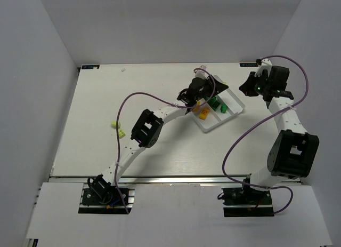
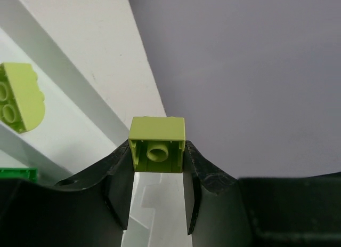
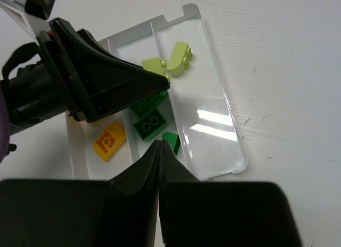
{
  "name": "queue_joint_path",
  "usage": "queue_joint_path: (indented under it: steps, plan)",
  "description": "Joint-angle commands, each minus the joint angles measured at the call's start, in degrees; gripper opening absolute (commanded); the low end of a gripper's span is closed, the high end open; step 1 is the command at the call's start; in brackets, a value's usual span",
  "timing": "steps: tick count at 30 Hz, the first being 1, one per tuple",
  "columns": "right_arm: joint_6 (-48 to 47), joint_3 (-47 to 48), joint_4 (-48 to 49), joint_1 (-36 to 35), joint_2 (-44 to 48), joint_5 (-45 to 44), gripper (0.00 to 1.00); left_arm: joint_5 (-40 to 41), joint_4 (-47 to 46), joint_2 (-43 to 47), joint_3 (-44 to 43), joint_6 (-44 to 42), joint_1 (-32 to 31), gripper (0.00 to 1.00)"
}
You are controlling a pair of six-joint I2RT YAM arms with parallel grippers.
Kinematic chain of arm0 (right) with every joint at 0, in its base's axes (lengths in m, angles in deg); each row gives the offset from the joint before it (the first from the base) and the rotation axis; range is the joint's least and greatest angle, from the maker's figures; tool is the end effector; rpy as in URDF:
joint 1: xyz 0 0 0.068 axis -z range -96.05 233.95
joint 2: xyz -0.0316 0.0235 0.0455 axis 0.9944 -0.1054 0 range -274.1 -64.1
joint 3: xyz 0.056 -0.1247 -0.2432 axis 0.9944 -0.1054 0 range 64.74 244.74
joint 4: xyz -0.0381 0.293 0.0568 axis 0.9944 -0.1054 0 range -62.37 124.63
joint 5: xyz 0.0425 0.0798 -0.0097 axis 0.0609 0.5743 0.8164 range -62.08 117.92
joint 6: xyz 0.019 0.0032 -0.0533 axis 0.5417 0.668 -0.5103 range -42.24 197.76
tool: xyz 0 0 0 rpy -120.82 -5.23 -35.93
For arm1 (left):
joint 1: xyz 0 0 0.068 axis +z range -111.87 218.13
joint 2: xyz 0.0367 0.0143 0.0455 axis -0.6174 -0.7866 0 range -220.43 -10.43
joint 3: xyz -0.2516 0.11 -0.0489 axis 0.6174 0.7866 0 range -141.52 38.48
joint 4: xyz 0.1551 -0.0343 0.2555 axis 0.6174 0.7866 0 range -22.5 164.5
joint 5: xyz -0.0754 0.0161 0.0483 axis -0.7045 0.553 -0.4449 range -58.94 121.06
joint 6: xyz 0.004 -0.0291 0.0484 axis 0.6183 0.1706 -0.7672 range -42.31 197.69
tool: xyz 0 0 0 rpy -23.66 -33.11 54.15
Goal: Sort the legos into containers by color
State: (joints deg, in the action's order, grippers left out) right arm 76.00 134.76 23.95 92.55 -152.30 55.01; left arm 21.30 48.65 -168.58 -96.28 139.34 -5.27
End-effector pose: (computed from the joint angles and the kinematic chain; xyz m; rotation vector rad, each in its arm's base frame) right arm 0.3966 -0.0417 0.2985 -0.1659 2.0287 0.3760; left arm 0.4827 -0.4656 0.1465 -0.1521 1.8850 -1.4799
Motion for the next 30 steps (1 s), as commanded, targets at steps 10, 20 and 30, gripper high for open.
queue_joint_path:
  steps: [10,20,30]
  plan:
    - [1.32,-0.67,3.03,1.15,2.07,2.53,0.02,3.43,4.79,-0.06,-2.09,-3.64,-0.81,0.5]
    - [1.32,-1.29,2.42,1.33,2.51,2.97,0.02,3.43,4.97,-1.2,-2.35,-2.41,-0.81,0.7]
    - [-17.86,3.26,-7.82,1.16,1.55,29.73,0.39,3.43,6.1,12.66,2.28,-10.9,3.13,0.25]
